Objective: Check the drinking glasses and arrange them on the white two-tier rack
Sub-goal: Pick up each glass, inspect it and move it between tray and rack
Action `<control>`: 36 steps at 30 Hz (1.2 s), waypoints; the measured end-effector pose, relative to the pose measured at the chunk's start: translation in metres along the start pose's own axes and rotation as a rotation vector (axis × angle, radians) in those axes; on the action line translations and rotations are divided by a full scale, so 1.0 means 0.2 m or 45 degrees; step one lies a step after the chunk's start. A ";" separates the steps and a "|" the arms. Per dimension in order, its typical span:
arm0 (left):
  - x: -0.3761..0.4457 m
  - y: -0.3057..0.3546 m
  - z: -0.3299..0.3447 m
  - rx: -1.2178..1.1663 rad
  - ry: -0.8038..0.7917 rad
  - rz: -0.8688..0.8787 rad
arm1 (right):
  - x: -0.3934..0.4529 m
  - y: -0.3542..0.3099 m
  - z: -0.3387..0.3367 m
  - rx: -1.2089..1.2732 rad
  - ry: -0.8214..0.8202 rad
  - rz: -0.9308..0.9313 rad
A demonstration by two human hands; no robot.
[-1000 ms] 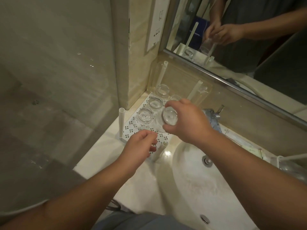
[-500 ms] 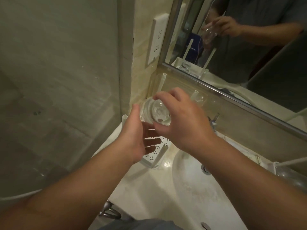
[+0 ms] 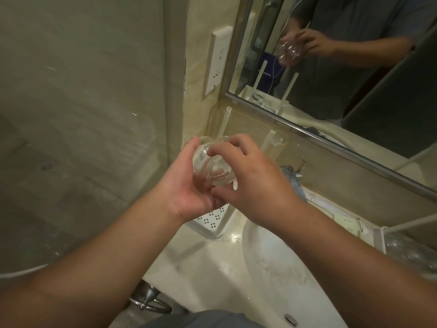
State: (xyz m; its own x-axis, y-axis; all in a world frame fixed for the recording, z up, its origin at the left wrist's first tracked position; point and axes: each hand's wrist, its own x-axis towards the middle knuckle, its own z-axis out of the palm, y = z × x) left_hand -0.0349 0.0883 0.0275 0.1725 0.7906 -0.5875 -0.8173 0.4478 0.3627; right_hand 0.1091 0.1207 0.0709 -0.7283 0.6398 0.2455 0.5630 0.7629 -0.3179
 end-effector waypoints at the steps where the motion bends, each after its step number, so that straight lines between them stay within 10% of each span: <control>1: 0.00 0.00 0.00 0.033 0.001 0.049 | -0.01 0.00 0.00 0.060 -0.004 0.028; 18: -0.06 -0.16 0.16 0.972 0.072 1.097 | -0.15 0.04 0.00 0.740 0.370 0.506; 36: 0.11 -0.72 0.42 1.422 -0.153 0.966 | -0.79 0.39 -0.09 0.731 0.525 0.811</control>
State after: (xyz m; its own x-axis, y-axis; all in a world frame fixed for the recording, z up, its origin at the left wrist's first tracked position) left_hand 0.1326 0.0771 0.0226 -0.0235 0.9977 0.0632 0.1373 -0.0594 0.9887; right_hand 0.2757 0.0815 0.0240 -0.0938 0.9857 0.1400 0.4489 0.1674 -0.8778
